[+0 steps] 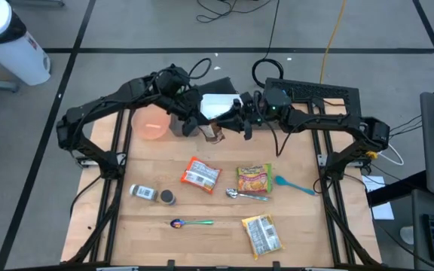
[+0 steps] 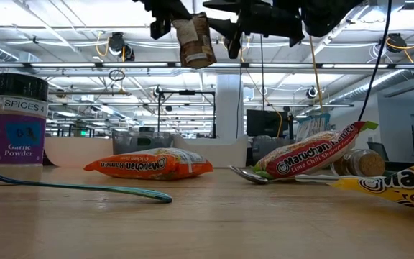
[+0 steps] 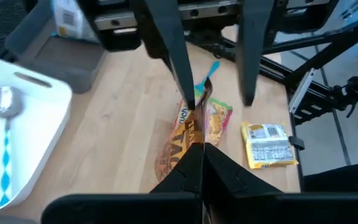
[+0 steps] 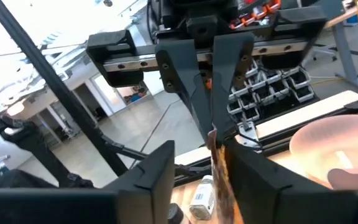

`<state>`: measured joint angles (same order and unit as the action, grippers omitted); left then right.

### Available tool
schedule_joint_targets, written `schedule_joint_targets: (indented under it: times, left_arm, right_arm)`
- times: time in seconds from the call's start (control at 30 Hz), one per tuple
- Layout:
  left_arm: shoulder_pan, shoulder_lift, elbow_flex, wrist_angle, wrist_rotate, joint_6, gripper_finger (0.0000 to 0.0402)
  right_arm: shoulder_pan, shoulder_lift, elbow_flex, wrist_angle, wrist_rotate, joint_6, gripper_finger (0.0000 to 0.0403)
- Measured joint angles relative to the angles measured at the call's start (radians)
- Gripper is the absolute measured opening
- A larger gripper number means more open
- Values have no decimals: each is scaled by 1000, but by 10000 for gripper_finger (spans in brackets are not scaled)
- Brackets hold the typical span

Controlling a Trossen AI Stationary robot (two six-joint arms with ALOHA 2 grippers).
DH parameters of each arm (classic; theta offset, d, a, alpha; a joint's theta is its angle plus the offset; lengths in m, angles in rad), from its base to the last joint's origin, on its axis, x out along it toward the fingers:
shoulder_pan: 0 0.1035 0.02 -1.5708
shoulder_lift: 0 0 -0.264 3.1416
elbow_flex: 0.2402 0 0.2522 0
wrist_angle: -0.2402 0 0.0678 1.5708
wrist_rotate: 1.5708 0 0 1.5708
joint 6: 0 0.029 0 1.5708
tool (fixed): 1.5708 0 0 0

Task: Pick & Place Food Item
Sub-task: Put the orange seasoning pack into the left black bin

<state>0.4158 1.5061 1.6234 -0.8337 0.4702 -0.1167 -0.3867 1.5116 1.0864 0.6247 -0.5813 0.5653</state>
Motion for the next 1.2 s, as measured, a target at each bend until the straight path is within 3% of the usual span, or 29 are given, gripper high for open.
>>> schedule_joint_targets:
  times: [0.27,0.5,0.67,0.83,1.0,1.2]
  left_arm:
    - [111,-11,0,-135,-26,84,1]
    - [246,-10,0,-194,-105,122,1]
    - [335,-12,-22,-181,-106,126,1]
    - [385,-39,-150,-133,-94,102,0]
    - [393,-130,-328,46,-75,7,0]
    - [373,-192,-478,150,-163,-117,0]
  right_arm:
    - [-68,0,0,-8,-51,53,195]
    - [-91,0,0,-8,-52,86,197]
    - [-92,0,0,-8,-51,86,193]
    - [-99,-31,0,-41,-50,54,193]
    - [-118,-85,0,-127,-44,-13,194]
    - [-127,-129,0,-265,10,-100,188]
